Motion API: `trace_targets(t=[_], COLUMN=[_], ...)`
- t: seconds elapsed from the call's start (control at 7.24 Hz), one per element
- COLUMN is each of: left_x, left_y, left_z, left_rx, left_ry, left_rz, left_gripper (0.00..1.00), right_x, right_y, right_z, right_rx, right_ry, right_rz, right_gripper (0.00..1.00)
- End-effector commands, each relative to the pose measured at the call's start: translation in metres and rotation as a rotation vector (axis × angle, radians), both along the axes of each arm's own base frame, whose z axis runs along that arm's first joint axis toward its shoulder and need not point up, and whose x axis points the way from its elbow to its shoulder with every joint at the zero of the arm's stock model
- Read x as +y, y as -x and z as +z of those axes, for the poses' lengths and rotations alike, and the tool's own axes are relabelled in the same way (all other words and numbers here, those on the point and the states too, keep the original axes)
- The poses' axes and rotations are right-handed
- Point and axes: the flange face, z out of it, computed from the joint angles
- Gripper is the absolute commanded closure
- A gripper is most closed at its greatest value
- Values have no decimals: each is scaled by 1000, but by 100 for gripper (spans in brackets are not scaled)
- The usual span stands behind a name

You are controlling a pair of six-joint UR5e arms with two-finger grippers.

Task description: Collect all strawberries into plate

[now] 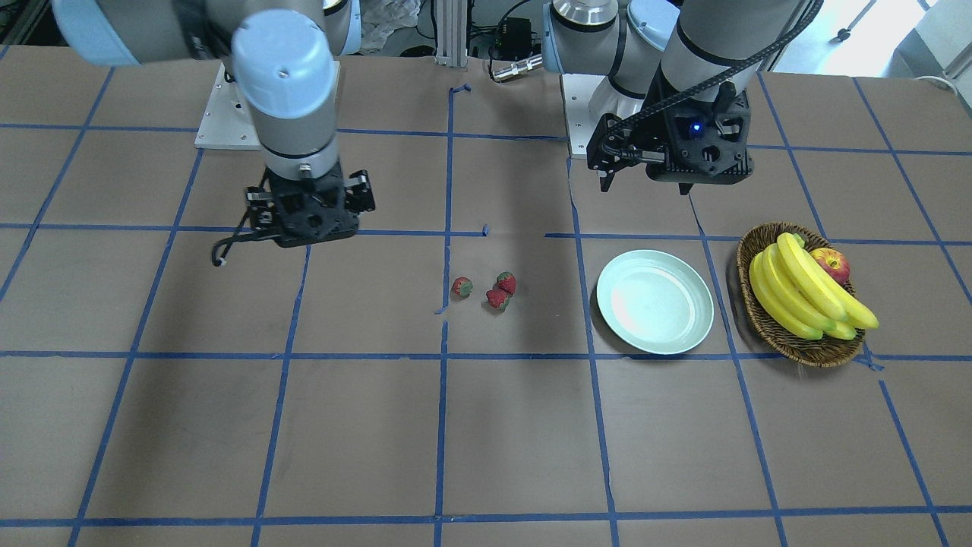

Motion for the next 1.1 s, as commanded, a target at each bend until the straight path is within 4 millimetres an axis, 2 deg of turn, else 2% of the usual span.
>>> trace_targets(t=[0.0, 0.28, 0.55, 0.83, 0.97], left_x=[2, 3, 3, 2, 3], left_y=[0, 0, 1, 1, 1], left_z=[-6, -8, -8, -11, -11], left_rx=[2, 1, 3, 3, 4], left_ry=[-13, -16, -16, -21, -21], left_rz=[0, 1, 1, 1, 0], left_gripper=[0, 0, 0, 0, 0], right_x=[-25, -34, -31, -35, -35], right_y=[52, 55, 55, 52, 40], right_z=[91, 101, 95, 105, 105], right_rx=[-26, -24, -20, -44, -148], right_ry=[97, 189, 188, 225, 212], right_rz=[-70, -84, -224, -230, -308], right_gripper=[0, 0, 0, 0, 0])
